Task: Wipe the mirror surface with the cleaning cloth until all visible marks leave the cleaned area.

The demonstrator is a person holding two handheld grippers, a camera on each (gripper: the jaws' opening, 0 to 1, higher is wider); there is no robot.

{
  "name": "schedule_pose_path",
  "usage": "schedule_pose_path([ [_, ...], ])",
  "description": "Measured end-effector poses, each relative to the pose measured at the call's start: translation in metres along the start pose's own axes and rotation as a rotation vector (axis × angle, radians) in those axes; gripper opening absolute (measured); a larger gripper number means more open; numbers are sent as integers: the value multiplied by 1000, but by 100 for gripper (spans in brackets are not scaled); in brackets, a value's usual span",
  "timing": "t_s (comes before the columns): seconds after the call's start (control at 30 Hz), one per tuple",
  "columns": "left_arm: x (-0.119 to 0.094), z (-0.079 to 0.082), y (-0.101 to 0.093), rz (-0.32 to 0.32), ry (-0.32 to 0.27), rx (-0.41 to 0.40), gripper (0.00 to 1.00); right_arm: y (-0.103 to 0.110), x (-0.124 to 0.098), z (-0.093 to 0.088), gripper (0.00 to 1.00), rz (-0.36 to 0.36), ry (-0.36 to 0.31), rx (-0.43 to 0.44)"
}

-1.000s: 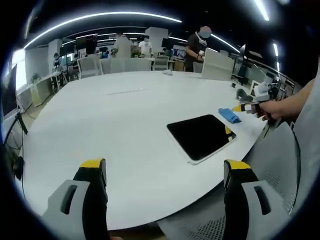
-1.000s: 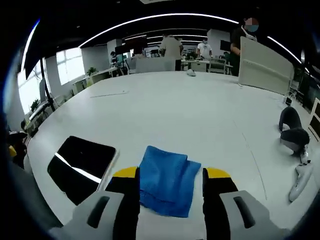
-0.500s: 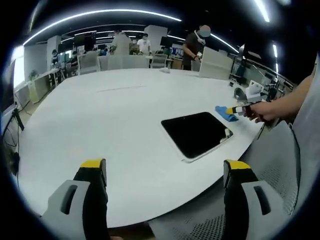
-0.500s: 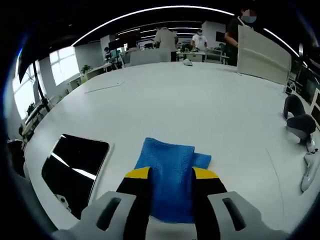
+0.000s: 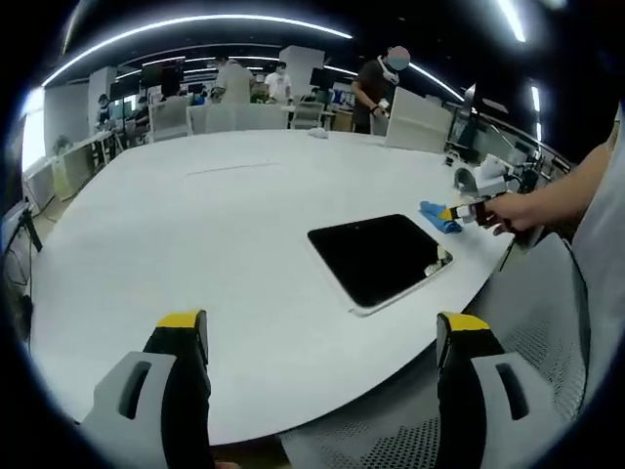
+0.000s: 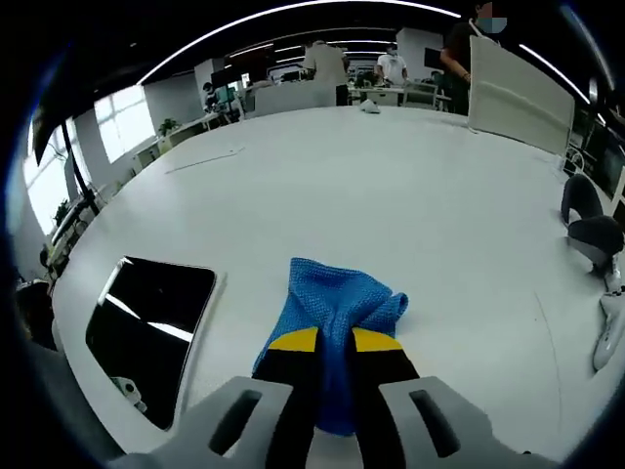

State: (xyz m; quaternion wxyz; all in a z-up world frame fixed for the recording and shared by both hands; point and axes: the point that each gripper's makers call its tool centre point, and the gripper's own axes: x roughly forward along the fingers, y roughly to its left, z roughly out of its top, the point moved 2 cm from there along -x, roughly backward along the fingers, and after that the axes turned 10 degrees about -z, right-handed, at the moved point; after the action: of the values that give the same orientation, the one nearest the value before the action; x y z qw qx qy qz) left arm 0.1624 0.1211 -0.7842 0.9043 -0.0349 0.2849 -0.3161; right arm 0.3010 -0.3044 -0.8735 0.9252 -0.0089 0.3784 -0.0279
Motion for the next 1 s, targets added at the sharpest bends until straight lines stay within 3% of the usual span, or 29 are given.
schedule_pose_path([
  [0.13,2,-3,-1,-4,3,-5,98,1,-3,6,4,28,27,70],
  [0.27,6,-2,-6,-16,9,7,98,13,-7,15,4,65,36,69],
  [0.43,12,-4,-7,-26,12,8,98,42,-13,33,4,140,36,147],
  [0.57,16,-8,-10,-39,24,17,98,68,-15,43,4,190,28,141],
  [0.8,22,-10,-16,-59,34,9,98,100,-7,43,4,219,52,122],
  [0.9,27,0,-19,-81,-23,-51,96,106,-4,42,4,207,49,97],
  [1.0,27,-8,-10,-35,21,-6,96,107,1,37,3,172,55,92],
])
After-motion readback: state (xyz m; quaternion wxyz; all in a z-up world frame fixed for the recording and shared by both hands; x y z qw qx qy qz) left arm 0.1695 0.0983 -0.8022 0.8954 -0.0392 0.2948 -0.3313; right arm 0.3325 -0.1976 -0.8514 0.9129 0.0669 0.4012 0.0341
